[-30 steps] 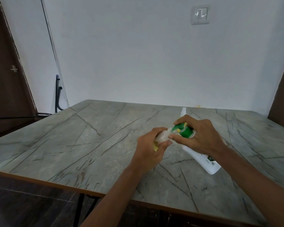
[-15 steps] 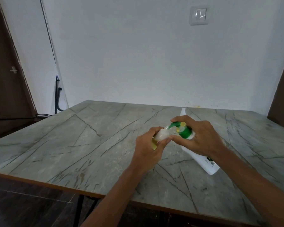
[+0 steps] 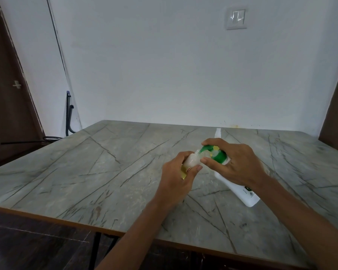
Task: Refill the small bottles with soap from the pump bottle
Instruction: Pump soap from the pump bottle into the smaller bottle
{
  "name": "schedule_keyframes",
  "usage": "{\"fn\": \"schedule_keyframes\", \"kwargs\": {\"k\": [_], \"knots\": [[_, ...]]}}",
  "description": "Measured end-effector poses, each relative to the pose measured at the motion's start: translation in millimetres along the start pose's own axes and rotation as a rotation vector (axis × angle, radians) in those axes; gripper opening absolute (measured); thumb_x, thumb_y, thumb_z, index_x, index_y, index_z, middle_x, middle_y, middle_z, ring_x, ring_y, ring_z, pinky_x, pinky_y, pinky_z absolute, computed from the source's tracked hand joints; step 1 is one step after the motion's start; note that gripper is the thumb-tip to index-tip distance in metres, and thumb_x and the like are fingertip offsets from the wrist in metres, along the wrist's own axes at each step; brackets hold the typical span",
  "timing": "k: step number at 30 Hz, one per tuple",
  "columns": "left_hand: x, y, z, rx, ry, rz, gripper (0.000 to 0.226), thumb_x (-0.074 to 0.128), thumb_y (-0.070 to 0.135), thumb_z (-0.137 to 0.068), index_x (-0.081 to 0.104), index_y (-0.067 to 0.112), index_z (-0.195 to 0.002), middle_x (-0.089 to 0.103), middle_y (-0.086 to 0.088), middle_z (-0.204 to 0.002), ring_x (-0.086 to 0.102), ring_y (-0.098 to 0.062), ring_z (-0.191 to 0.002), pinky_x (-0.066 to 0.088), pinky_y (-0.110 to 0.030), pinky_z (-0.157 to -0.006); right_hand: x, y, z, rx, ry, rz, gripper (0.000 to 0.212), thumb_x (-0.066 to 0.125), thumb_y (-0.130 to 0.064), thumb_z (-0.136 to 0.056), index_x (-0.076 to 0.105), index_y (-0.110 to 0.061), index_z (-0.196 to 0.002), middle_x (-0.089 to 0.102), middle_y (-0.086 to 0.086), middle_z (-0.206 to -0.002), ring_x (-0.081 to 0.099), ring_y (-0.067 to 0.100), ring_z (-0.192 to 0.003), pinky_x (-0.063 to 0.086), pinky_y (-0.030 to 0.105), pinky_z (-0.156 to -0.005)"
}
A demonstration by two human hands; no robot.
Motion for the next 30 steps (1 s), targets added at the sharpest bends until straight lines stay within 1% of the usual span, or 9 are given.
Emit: {"fn": "schedule_keyframes", "kwargs": {"k": [2, 4, 9, 14, 18, 20, 25, 28, 30], "knots": [[0.2, 1.1, -0.4, -0.002, 0.003, 0.003, 0.030, 0.071, 0.031, -0.086, 0.057, 0.024, -0.111, 0.058, 0.024, -0.091, 0.061, -0.003, -0.080, 0.050, -0.011, -0.063, -0.4, 0.1, 0.8, -0.015, -0.007, 0.011, 0.047, 0.043, -0.069, -0.089, 0.053, -0.041, -0.125, 0.063, -0.017, -0.072, 0.046, -0.002, -0.050, 0.037, 0.012, -0.052], [0.8, 1.5, -0.9, -0.006, 0.006, 0.001, 0.030, 0.070, 0.032, -0.086, 0.056, 0.025, -0.111, 0.058, 0.024, -0.090, 0.061, -0.003, -0.081, 0.049, -0.010, -0.063, -0.6, 0.3, 0.3, -0.021, -0.011, 0.003, 0.046, 0.041, -0.069, -0.090, 0.052, -0.041, -0.125, 0.064, -0.016, -0.071, 0.046, -0.002, -0.050, 0.036, 0.011, -0.052], [2.1, 0.4, -1.1, -0.009, 0.000, 0.009, 0.028, 0.069, 0.029, -0.087, 0.054, 0.026, -0.110, 0.058, 0.022, -0.089, 0.061, -0.003, -0.078, 0.048, -0.010, -0.061, 2.0, 1.3, -2.4, -0.005, -0.001, -0.049, 0.041, 0.045, -0.070, -0.087, 0.051, -0.042, -0.116, 0.067, -0.009, -0.070, 0.056, 0.005, -0.050, 0.049, 0.024, -0.049], [2.9, -0.2, -0.9, 0.018, 0.002, 0.005, 0.032, 0.067, 0.035, -0.088, 0.057, 0.018, -0.114, 0.060, 0.017, -0.092, 0.061, -0.004, -0.080, 0.049, -0.009, -0.062, 4.4, 3.6, -5.0, 0.030, 0.015, -0.069, 0.039, 0.047, -0.071, -0.086, 0.052, -0.041, -0.111, 0.066, -0.005, -0.064, 0.056, 0.008, -0.048, 0.049, 0.031, -0.047], [3.0, 1.2, -0.3, 0.060, -0.027, 0.002, 0.035, 0.063, 0.040, -0.087, 0.058, 0.016, -0.113, 0.058, 0.019, -0.092, 0.060, -0.004, -0.082, 0.048, -0.009, -0.064, 4.0, 2.7, -4.9, 0.037, 0.080, -0.110, 0.033, 0.054, -0.064, -0.086, 0.061, -0.033, -0.096, 0.061, -0.005, -0.056, 0.051, 0.008, -0.043, 0.044, 0.029, -0.043], [3.2, 1.4, 0.2, 0.066, -0.035, -0.007, 0.035, 0.064, 0.039, -0.087, 0.058, 0.016, -0.113, 0.058, 0.018, -0.091, 0.059, -0.004, -0.081, 0.048, -0.010, -0.064, 3.7, 2.2, -4.6, 0.038, 0.092, -0.119, 0.032, 0.055, -0.062, -0.087, 0.062, -0.032, -0.094, 0.060, -0.006, -0.054, 0.050, 0.008, -0.042, 0.043, 0.026, -0.043], [2.6, 0.5, -0.2, 0.018, -0.030, -0.006, 0.031, 0.068, 0.031, -0.088, 0.058, 0.017, -0.114, 0.058, 0.021, -0.092, 0.060, -0.004, -0.082, 0.047, -0.008, -0.063, 1.7, -0.9, -0.8, 0.004, 0.057, -0.033, 0.035, 0.046, -0.065, -0.089, 0.055, -0.039, -0.111, 0.065, -0.013, -0.067, 0.051, 0.001, -0.049, 0.042, 0.016, -0.049], [2.4, 0.6, -0.3, -0.011, -0.020, -0.003, 0.032, 0.067, 0.031, -0.088, 0.057, 0.016, -0.115, 0.060, 0.015, -0.093, 0.061, -0.005, -0.082, 0.049, -0.010, -0.063, -1.0, -2.5, 0.8, -0.018, 0.034, -0.031, 0.043, 0.041, -0.065, -0.092, 0.056, -0.039, -0.123, 0.062, -0.021, -0.075, 0.045, -0.012, -0.052, 0.034, 0.006, -0.055], [2.6, 0.1, -0.5, -0.016, -0.022, -0.011, 0.032, 0.067, 0.032, -0.089, 0.057, 0.017, -0.115, 0.060, 0.014, -0.093, 0.060, -0.006, -0.083, 0.050, -0.012, -0.064, -1.6, -2.4, 0.9, -0.011, 0.015, -0.054, 0.044, 0.040, -0.065, -0.092, 0.055, -0.040, -0.125, 0.060, -0.023, -0.073, 0.048, -0.010, -0.052, 0.030, 0.004, -0.055]]}}
Point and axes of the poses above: each hand's wrist, its own z-axis away from the middle knuckle, its own x-axis out of the palm, y = z × x, the point moved 1 cm from there along -z, towards the middle knuckle
